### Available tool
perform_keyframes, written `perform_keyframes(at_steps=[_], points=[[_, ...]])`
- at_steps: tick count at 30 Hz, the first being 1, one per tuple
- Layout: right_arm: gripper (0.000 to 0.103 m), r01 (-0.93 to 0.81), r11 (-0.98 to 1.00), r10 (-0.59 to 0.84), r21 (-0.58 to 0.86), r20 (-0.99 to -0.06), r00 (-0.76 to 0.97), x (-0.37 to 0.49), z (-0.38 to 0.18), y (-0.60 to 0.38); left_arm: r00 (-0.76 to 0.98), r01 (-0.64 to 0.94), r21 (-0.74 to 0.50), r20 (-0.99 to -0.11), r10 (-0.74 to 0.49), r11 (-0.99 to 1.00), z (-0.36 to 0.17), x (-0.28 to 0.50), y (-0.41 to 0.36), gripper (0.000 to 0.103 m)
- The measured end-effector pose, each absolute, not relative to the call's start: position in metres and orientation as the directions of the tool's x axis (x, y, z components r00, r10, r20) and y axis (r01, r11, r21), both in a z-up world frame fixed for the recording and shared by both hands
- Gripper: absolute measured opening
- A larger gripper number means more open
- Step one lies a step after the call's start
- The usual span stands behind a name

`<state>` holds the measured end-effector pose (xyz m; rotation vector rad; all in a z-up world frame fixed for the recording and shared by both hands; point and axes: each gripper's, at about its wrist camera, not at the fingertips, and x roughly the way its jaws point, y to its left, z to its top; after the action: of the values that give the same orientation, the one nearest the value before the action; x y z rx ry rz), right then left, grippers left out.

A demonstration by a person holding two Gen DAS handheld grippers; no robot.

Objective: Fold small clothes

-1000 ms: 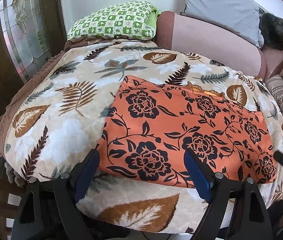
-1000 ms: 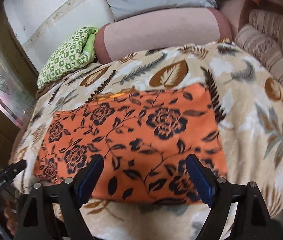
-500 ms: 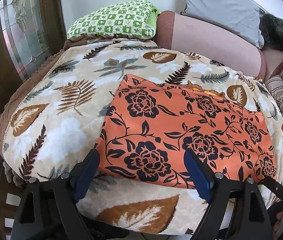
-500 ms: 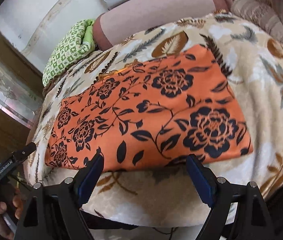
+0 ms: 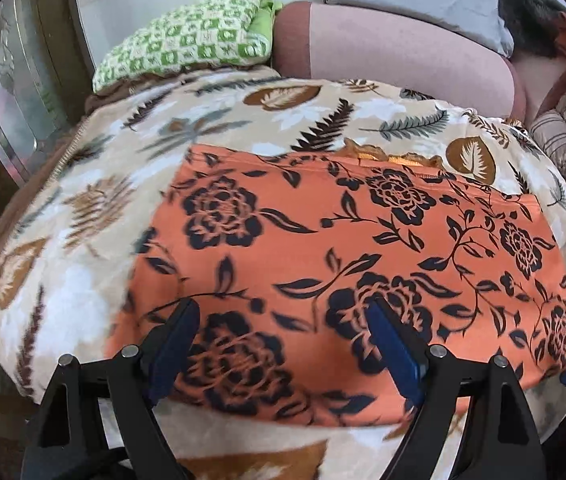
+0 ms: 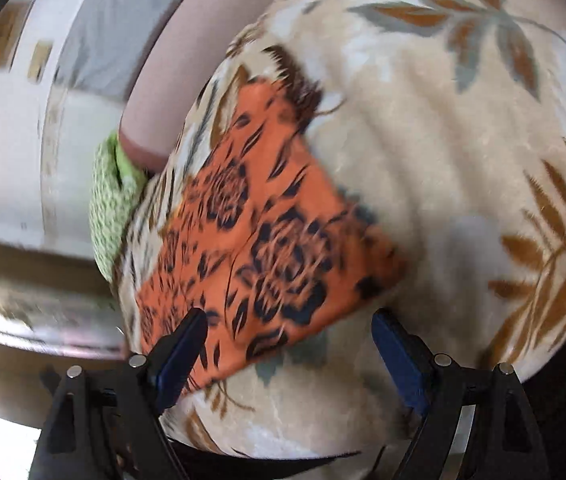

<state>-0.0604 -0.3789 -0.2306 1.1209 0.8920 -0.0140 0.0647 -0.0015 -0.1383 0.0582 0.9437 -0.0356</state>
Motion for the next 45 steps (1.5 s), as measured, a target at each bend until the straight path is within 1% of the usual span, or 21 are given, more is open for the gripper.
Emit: perform_keyframes(at_steps=[5, 6, 8, 9, 13, 15, 17, 18, 19, 21, 22, 23, 24, 27, 30, 33, 36, 38, 40, 43, 45], points=[[0.086, 0.451, 0.360, 0.432, 0.816, -0.575, 0.695, -0.050, -0.242, -0.393, 0.560, 0.039, 0.014, -0.829, -0.010, 0.999, -0.150, 0.080, -0.006, 0.086], [0.082, 0.451, 0.374, 0.429, 0.810, -0.583, 0.691, -0.047, -0.241, -0.392, 0.558, 0.039, 0.016, -0.830, -0.009, 0.999, -0.151, 0.081, -0.007, 0.086], [0.048, 0.468, 0.405, 0.417, 0.785, -0.614, 0.670, -0.042, -0.241, -0.391, 0.549, 0.046, 0.018, -0.835, -0.010, 0.999, -0.154, 0.083, -0.010, 0.086], [0.017, 0.482, 0.400, 0.424, 0.779, -0.624, 0.657, -0.042, -0.244, -0.394, 0.548, 0.050, 0.023, -0.836, -0.009, 0.998, -0.155, 0.085, -0.012, 0.086], [0.011, 0.453, 0.529, 0.341, 0.718, -0.668, 0.661, -0.045, -0.216, -0.384, 0.562, 0.064, 0.024, -0.827, -0.016, 0.998, -0.153, 0.086, -0.017, 0.086], [0.011, 0.448, 0.628, 0.280, 0.636, -0.722, 0.632, -0.042, -0.207, -0.373, 0.566, 0.068, 0.038, -0.825, -0.008, 0.997, -0.156, 0.087, -0.020, 0.086], [0.011, 0.484, 0.666, 0.300, 0.568, -0.798, 0.524, -0.032, -0.234, -0.369, 0.526, 0.080, 0.086, -0.850, 0.031, 0.993, -0.174, 0.095, -0.026, 0.086], [0.012, 0.481, 0.652, 0.321, 0.586, -0.789, 0.525, -0.032, -0.240, -0.370, 0.504, 0.091, 0.100, -0.863, 0.041, 0.991, -0.182, 0.097, -0.028, 0.087], [0.015, 0.469, 0.646, 0.323, 0.603, -0.772, 0.548, -0.035, -0.231, -0.373, 0.516, 0.095, 0.110, -0.855, 0.046, 0.989, -0.185, 0.098, -0.029, 0.091], [0.024, 0.441, 0.688, 0.290, 0.577, -0.775, 0.561, -0.038, -0.210, -0.374, 0.528, 0.087, 0.100, -0.849, 0.039, 0.991, -0.181, 0.098, -0.026, 0.092], [0.040, 0.425, 0.708, 0.263, 0.563, -0.770, 0.582, -0.041, -0.198, -0.376, 0.516, 0.084, 0.081, -0.856, 0.027, 0.993, -0.179, 0.099, -0.024, 0.092], [0.051, 0.422, 0.716, 0.245, 0.557, -0.766, 0.595, -0.042, -0.190, -0.380, 0.517, 0.080, 0.058, -0.856, 0.008, 0.995, -0.175, 0.100, -0.022, 0.092], [0.074, 0.419, 0.718, 0.231, 0.555, -0.759, 0.609, -0.042, -0.183, -0.384, 0.541, 0.072, 0.035, -0.841, -0.009, 0.997, -0.168, 0.099, -0.019, 0.092], [0.075, 0.372, 0.737, 0.209, 0.564, -0.714, 0.668, -0.023, -0.161, -0.399, 0.565, 0.078, 0.033, -0.825, -0.017, 0.996, -0.162, 0.099, -0.018, 0.092], [0.075, 0.302, 0.697, 0.314, 0.650, -0.655, 0.687, 0.013, -0.161, -0.416, 0.511, 0.095, 0.077, -0.860, 0.018, 0.993, -0.182, 0.105, -0.023, 0.092], [0.075, 0.302, 0.716, 0.323, 0.630, -0.682, 0.656, 0.061, -0.177, -0.428, 0.526, 0.087, 0.067, -0.850, 0.011, 0.994, -0.184, 0.102, -0.021, 0.093], [0.072, 0.311, 0.733, 0.349, 0.605, -0.727, 0.591, 0.102, -0.201, -0.433, 0.526, 0.090, 0.069, -0.851, 0.011, 0.994, -0.184, 0.103, -0.020, 0.094], [0.037, 0.331, 0.733, 0.381, 0.594, -0.762, 0.523, 0.117, -0.220, -0.428, 0.527, 0.090, 0.068, -0.850, 0.011, 0.994, -0.186, 0.104, -0.020, 0.095], [0.022, 0.304, 0.774, 0.353, 0.555, -0.778, 0.519, 0.116, -0.216, -0.420, 0.529, 0.092, 0.071, -0.849, 0.012, 0.993, -0.186, 0.104, -0.019, 0.096], [0.015, 0.263, 0.826, 0.275, 0.499, -0.763, 0.585, 0.102, -0.182, -0.408, 0.536, 0.088, 0.070, -0.844, 0.012, 0.994, -0.187, 0.105, -0.019, 0.098], [0.015, 0.269, 0.884, 0.160, 0.383, -0.786, 0.597, 0.102, -0.176, -0.400, 0.541, 0.087, 0.075, -0.841, 0.016, 0.993, -0.188, 0.103, -0.020, 0.099]])
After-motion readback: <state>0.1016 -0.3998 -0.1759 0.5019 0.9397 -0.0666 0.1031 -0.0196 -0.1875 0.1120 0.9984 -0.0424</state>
